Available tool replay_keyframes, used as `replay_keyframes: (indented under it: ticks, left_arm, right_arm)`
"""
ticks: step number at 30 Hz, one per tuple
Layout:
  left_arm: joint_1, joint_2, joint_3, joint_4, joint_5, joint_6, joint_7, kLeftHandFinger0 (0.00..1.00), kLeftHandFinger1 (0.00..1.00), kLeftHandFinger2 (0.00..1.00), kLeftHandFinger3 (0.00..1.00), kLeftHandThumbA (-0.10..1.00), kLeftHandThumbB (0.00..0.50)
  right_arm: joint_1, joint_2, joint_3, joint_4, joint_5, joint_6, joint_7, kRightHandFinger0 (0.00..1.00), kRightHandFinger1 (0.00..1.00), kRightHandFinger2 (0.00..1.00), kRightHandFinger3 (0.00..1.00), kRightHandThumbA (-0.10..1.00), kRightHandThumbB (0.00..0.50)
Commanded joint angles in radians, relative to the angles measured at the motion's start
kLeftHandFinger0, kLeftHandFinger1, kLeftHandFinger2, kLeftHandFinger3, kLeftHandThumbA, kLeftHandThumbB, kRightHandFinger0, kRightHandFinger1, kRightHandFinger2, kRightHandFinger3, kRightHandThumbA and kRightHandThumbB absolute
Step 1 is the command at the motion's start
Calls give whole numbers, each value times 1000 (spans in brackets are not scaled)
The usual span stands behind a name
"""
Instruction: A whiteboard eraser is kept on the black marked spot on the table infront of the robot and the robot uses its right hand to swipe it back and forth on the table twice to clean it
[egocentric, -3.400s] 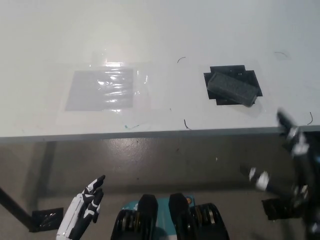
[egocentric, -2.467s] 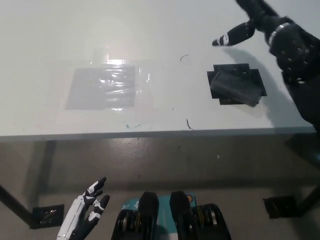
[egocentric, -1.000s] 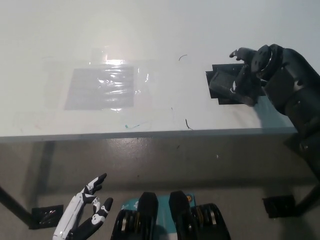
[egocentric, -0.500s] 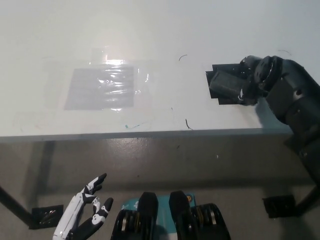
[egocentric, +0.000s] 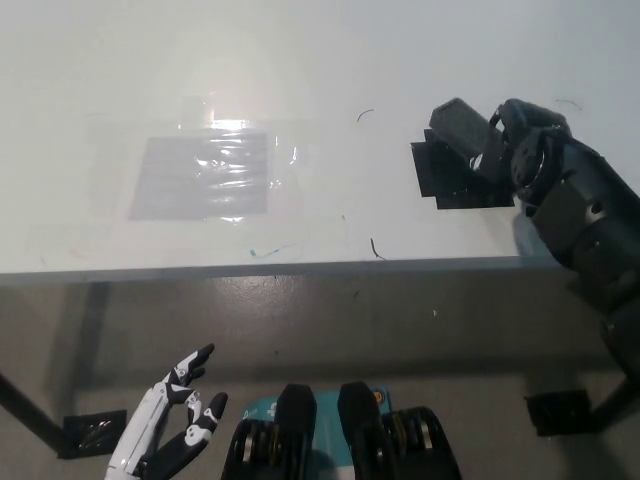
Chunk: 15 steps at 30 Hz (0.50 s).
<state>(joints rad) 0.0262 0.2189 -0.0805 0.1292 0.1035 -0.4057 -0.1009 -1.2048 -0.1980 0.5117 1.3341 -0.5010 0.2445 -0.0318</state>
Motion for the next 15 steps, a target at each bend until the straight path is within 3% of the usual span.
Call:
replay_keyframes:
  ticks: [1, 4, 8, 9, 10, 11, 13, 15]
  left_arm:
    - [-18, 21, -2, -28, 12, -5, -17, 1000, 1000, 1000, 1000, 650, 429]
    - [-13, 23, -1, -31, 19, -1, -14, 1000, 1000, 1000, 1000, 662, 434]
    - [-12, 25, -3, -30, 20, 1, -15, 1000, 1000, 1000, 1000, 665, 435]
    - [-14, 24, -3, -29, 20, -2, -14, 1000, 1000, 1000, 1000, 660, 428]
    - [-15, 24, -3, -29, 17, -1, -16, 1000, 1000, 1000, 1000, 659, 427]
    - [-16, 25, -3, -31, 11, 1, -19, 1000, 1000, 1000, 1000, 656, 427]
    - [-14, 24, -3, -30, 16, -1, -16, 1000, 1000, 1000, 1000, 654, 425]
    - [-10, 24, -3, -33, 19, 4, -15, 1000, 1000, 1000, 1000, 654, 427]
  right_arm:
    - [-77, -18, -3, -32, -31, -63, -136, 0, 0, 0, 281, 430, 196]
    - [-75, -19, 5, -30, -35, -62, -132, 0, 0, 20, 400, 441, 200]
    - [-60, -23, 9, -30, -38, -66, -127, 0, 0, 0, 351, 434, 205]
    - [-58, -20, 8, -29, -37, -56, -122, 2, 19, 37, 483, 449, 206]
    - [-56, -17, 6, -27, -35, -47, -116, 0, 11, 43, 529, 462, 201]
    - [-44, -10, 17, -18, -46, -40, -111, 156, 187, 259, 775, 497, 200]
    - [-25, -4, 25, -14, -50, -35, -93, 283, 304, 419, 840, 513, 194]
    - [-11, 0, 26, -13, -49, -39, -85, 243, 269, 387, 801, 501, 197]
